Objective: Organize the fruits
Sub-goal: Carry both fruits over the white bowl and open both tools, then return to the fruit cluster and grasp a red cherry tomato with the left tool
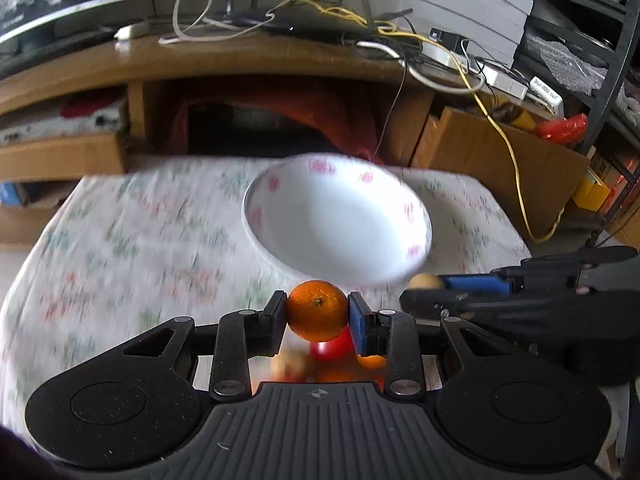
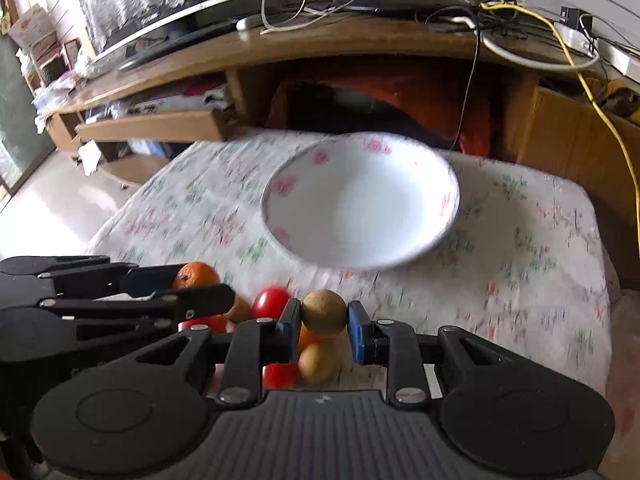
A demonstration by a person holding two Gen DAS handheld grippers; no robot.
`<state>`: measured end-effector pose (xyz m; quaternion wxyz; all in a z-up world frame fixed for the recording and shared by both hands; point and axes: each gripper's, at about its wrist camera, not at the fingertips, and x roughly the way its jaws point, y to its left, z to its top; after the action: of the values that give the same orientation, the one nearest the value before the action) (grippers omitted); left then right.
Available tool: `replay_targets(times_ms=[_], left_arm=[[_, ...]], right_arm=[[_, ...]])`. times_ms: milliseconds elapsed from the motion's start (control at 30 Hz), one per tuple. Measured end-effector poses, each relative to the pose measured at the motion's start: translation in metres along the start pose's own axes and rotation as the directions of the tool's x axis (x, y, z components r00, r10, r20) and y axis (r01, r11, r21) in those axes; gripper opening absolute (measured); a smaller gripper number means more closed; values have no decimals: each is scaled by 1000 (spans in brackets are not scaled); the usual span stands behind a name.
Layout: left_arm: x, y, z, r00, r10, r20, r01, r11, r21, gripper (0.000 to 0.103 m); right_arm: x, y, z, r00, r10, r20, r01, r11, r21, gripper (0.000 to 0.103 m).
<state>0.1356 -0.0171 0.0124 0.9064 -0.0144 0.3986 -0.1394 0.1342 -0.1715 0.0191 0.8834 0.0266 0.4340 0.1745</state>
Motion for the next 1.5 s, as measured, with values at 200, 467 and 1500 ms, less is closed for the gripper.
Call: replay_targets(times_ms=[200, 467, 1500], left_arm=[[32, -5, 20, 1000, 17, -9, -17, 999, 28, 40], [54, 2, 22, 998, 51, -41, -49, 998, 41, 40], [49, 5, 31, 995, 99, -16, -99, 994, 37, 60]], right_arm=[[17, -17, 26, 1000, -20, 19, 20, 1000, 4, 25], [47, -28, 37, 1000, -22, -4, 22, 1000, -18, 25], [54, -35, 39, 1000, 0, 16, 0, 1000, -26, 29]])
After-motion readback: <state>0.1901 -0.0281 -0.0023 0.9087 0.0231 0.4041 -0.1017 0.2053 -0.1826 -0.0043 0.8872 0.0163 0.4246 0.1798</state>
